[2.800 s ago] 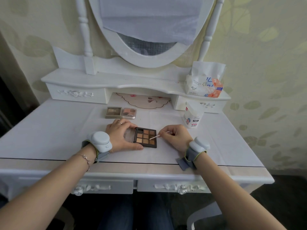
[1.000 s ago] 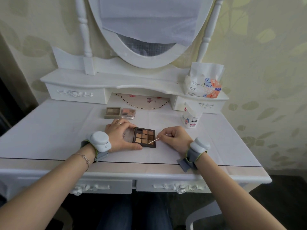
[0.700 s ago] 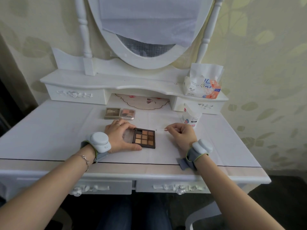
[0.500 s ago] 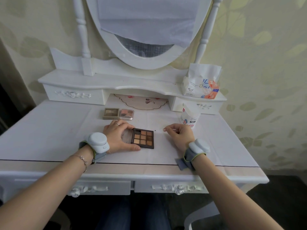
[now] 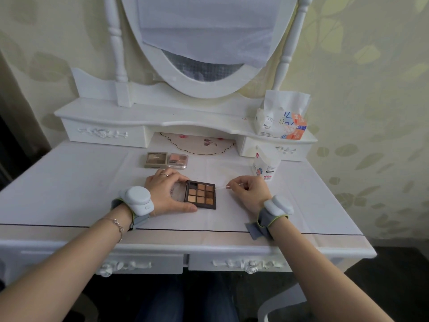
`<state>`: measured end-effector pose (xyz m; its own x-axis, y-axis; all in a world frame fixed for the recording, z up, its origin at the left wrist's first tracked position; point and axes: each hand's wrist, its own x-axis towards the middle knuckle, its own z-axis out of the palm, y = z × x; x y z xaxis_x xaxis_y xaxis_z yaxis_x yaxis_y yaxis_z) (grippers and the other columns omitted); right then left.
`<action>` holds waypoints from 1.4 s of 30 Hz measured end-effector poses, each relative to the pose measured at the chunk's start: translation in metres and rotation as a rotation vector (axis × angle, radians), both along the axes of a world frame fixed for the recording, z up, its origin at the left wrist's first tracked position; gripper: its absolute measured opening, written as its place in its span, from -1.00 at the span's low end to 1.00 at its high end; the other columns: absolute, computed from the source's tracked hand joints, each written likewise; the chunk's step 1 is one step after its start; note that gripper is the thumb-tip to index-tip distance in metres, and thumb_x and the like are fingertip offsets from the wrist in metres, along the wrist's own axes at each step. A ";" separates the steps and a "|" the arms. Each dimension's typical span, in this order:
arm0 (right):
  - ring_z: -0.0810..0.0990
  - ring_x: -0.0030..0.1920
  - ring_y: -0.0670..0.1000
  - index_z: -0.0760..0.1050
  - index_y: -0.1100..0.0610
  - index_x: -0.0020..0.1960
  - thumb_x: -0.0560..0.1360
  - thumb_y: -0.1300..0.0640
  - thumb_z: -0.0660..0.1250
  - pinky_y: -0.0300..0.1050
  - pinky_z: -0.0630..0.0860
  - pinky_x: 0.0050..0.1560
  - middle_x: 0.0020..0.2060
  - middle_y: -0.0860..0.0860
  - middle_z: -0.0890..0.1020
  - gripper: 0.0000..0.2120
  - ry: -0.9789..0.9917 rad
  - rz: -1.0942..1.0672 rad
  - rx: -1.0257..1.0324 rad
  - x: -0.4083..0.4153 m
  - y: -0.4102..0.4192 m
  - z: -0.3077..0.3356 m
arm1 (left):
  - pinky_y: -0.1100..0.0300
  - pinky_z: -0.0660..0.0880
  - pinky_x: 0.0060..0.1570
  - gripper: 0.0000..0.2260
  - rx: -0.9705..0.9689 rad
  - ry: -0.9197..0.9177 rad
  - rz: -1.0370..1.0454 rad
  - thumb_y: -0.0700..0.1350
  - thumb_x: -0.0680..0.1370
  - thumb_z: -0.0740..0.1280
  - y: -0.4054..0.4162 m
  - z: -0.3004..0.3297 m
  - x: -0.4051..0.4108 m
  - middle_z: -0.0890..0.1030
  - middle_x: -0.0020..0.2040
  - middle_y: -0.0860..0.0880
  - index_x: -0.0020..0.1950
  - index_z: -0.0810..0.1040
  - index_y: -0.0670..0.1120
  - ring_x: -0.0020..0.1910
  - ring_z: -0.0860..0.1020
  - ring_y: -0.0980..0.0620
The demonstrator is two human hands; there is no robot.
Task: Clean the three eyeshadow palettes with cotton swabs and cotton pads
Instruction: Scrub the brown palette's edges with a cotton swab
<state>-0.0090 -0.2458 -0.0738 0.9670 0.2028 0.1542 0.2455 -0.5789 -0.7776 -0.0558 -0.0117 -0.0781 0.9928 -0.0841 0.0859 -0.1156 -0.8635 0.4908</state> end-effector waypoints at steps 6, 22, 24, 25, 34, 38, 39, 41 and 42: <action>0.28 -0.60 -0.14 0.66 0.12 -0.19 0.50 0.18 0.30 -0.38 0.17 -0.54 -0.64 -0.13 0.31 -0.83 0.001 -0.006 -0.011 0.000 0.001 -0.001 | 0.18 0.15 0.30 -0.02 0.021 0.002 0.002 0.56 -0.10 0.17 0.000 0.000 0.000 0.37 0.22 0.13 0.24 0.42 0.14 0.31 0.27 0.08; 0.23 -0.57 -0.11 0.63 0.11 -0.24 0.50 0.18 0.30 -0.35 0.15 -0.52 -0.56 -0.03 0.32 -0.81 0.024 0.057 -0.015 -0.002 -0.003 -0.001 | 0.18 0.16 0.29 -0.09 0.020 -0.012 0.005 0.51 -0.04 0.18 0.000 -0.001 0.000 0.38 0.22 0.13 0.23 0.43 0.14 0.30 0.28 0.08; 0.20 -0.57 -0.11 0.62 0.08 -0.25 0.50 0.18 0.29 -0.36 0.13 -0.51 -0.53 0.01 0.33 -0.81 0.046 0.084 -0.025 -0.003 -0.003 -0.001 | 0.19 0.16 0.28 -0.03 0.015 -0.007 -0.002 0.56 -0.10 0.18 0.000 -0.001 0.001 0.38 0.20 0.14 0.22 0.43 0.14 0.29 0.28 0.09; 0.20 -0.57 -0.11 0.61 0.07 -0.26 0.50 0.17 0.29 -0.36 0.14 -0.51 -0.52 0.02 0.34 -0.81 0.056 0.098 -0.029 -0.003 -0.004 0.000 | 0.19 0.16 0.29 0.00 0.013 -0.002 -0.005 0.59 -0.13 0.17 0.001 -0.001 0.001 0.37 0.20 0.15 0.22 0.43 0.15 0.29 0.28 0.10; 0.22 -0.58 -0.11 0.63 0.09 -0.23 0.50 0.18 0.30 -0.36 0.16 -0.52 -0.56 -0.03 0.31 -0.82 0.030 0.079 -0.013 -0.004 -0.003 0.000 | 0.18 0.15 0.31 0.09 0.013 -0.002 -0.005 0.69 -0.16 0.00 0.002 -0.001 0.001 0.34 0.17 0.19 0.23 0.41 0.15 0.30 0.26 0.10; 0.19 -0.55 -0.11 0.60 0.05 -0.25 0.50 0.18 0.29 -0.32 0.14 -0.48 -0.51 0.02 0.33 -0.81 0.066 0.155 -0.030 -0.005 -0.007 0.002 | 0.16 0.15 0.33 0.10 0.013 -0.008 -0.009 0.68 -0.16 0.02 0.001 0.000 0.002 0.32 0.12 0.22 0.24 0.41 0.14 0.30 0.26 0.11; 0.19 -0.55 -0.11 0.60 0.05 -0.25 0.50 0.18 0.29 -0.33 0.14 -0.49 -0.51 0.02 0.33 -0.81 0.063 0.157 -0.027 -0.005 -0.007 0.001 | 0.14 0.15 0.33 0.10 0.016 -0.004 -0.009 0.68 -0.15 0.02 0.001 0.000 0.001 0.32 0.13 0.21 0.25 0.41 0.14 0.30 0.25 0.11; 0.20 -0.56 -0.11 0.60 0.05 -0.25 0.50 0.17 0.29 -0.35 0.15 -0.50 -0.51 0.02 0.33 -0.80 0.046 0.129 -0.004 -0.004 -0.007 -0.001 | 0.11 0.15 0.35 0.09 0.017 -0.002 -0.009 0.68 -0.14 0.03 0.000 0.000 0.002 0.33 0.15 0.20 0.25 0.41 0.14 0.30 0.25 0.10; 0.21 -0.57 -0.11 0.60 0.04 -0.26 0.50 0.17 0.29 -0.36 0.15 -0.51 -0.52 0.00 0.32 -0.80 0.034 0.108 0.007 -0.004 -0.006 -0.002 | 0.10 0.15 0.35 0.08 0.017 -0.002 -0.009 0.68 -0.14 0.03 0.000 0.000 0.002 0.33 0.16 0.19 0.24 0.41 0.15 0.31 0.25 0.10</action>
